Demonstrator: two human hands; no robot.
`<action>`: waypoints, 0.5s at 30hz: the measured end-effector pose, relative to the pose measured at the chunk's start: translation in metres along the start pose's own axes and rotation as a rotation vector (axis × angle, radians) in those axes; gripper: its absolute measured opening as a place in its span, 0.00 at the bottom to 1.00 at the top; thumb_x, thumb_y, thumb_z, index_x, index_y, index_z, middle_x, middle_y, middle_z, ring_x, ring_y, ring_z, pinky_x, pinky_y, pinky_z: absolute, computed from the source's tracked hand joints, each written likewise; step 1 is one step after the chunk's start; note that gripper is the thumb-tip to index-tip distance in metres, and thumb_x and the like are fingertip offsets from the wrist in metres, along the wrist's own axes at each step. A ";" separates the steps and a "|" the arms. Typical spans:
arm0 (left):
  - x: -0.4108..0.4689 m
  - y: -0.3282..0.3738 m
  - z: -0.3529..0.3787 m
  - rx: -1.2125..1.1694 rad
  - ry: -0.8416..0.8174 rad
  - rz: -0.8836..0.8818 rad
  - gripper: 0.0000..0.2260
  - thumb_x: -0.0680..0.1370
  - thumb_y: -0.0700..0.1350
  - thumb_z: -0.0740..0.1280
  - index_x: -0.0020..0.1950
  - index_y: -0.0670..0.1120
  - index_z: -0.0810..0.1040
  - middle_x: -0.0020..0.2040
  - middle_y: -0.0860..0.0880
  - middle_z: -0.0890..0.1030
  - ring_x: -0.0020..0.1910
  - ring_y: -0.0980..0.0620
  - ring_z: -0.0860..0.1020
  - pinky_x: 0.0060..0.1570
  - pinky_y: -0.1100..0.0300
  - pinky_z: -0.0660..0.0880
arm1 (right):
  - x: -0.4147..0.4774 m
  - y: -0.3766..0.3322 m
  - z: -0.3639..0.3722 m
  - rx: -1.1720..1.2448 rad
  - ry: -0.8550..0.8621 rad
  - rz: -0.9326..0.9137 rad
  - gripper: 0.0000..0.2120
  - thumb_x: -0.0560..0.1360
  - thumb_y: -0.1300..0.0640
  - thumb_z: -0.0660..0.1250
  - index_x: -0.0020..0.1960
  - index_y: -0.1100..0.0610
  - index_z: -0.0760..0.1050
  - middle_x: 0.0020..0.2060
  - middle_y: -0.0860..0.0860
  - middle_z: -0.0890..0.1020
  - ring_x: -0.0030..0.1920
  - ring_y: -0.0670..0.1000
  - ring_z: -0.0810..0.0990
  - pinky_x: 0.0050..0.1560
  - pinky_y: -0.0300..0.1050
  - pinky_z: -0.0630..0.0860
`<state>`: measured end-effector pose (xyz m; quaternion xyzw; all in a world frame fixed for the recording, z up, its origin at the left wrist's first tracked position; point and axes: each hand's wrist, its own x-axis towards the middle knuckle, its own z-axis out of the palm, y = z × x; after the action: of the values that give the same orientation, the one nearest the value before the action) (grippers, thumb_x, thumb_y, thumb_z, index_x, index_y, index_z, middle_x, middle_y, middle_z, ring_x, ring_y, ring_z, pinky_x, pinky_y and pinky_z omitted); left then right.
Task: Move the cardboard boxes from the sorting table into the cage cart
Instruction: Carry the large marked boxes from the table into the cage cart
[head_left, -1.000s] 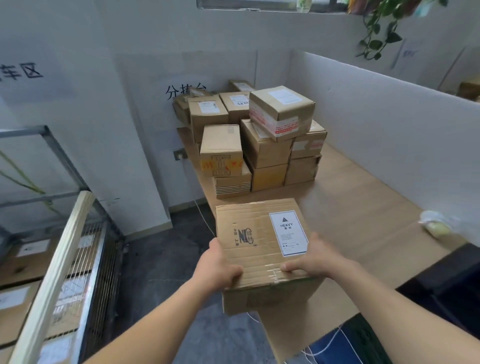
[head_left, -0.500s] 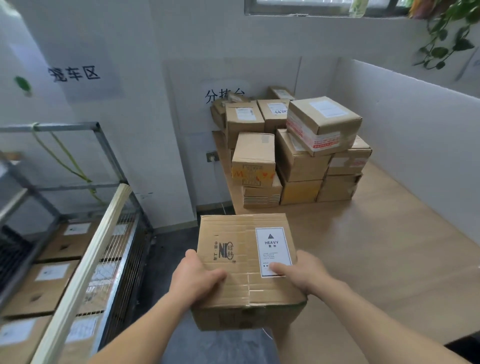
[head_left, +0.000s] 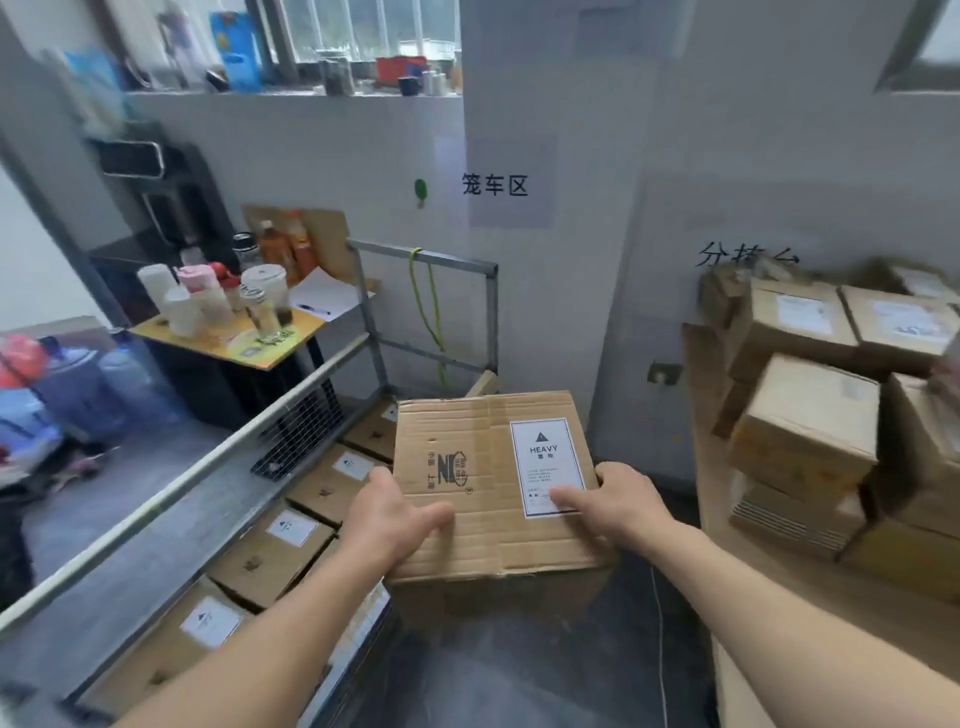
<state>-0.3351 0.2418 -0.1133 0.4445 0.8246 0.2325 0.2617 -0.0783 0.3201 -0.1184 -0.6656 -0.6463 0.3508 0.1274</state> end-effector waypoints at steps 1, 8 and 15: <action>0.006 -0.010 -0.011 -0.022 0.020 -0.016 0.29 0.68 0.57 0.78 0.57 0.46 0.67 0.51 0.51 0.76 0.49 0.50 0.76 0.45 0.56 0.71 | 0.007 -0.019 0.006 -0.013 -0.019 -0.026 0.19 0.69 0.38 0.74 0.50 0.51 0.79 0.46 0.44 0.82 0.44 0.46 0.79 0.44 0.46 0.74; 0.065 -0.069 -0.076 -0.100 0.097 -0.067 0.31 0.68 0.57 0.79 0.61 0.45 0.67 0.53 0.50 0.78 0.49 0.50 0.77 0.43 0.56 0.73 | 0.047 -0.124 0.054 -0.074 -0.067 -0.134 0.17 0.68 0.39 0.76 0.47 0.50 0.77 0.45 0.43 0.81 0.49 0.49 0.80 0.50 0.48 0.77; 0.114 -0.104 -0.136 -0.131 0.177 -0.089 0.29 0.68 0.56 0.79 0.58 0.46 0.68 0.52 0.51 0.78 0.50 0.51 0.76 0.47 0.56 0.73 | 0.083 -0.216 0.085 -0.114 -0.072 -0.238 0.21 0.64 0.38 0.77 0.48 0.48 0.76 0.44 0.42 0.81 0.48 0.48 0.80 0.50 0.49 0.77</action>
<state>-0.5387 0.2667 -0.1006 0.3670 0.8464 0.3122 0.2266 -0.3048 0.4038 -0.0702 -0.5772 -0.7438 0.3195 0.1070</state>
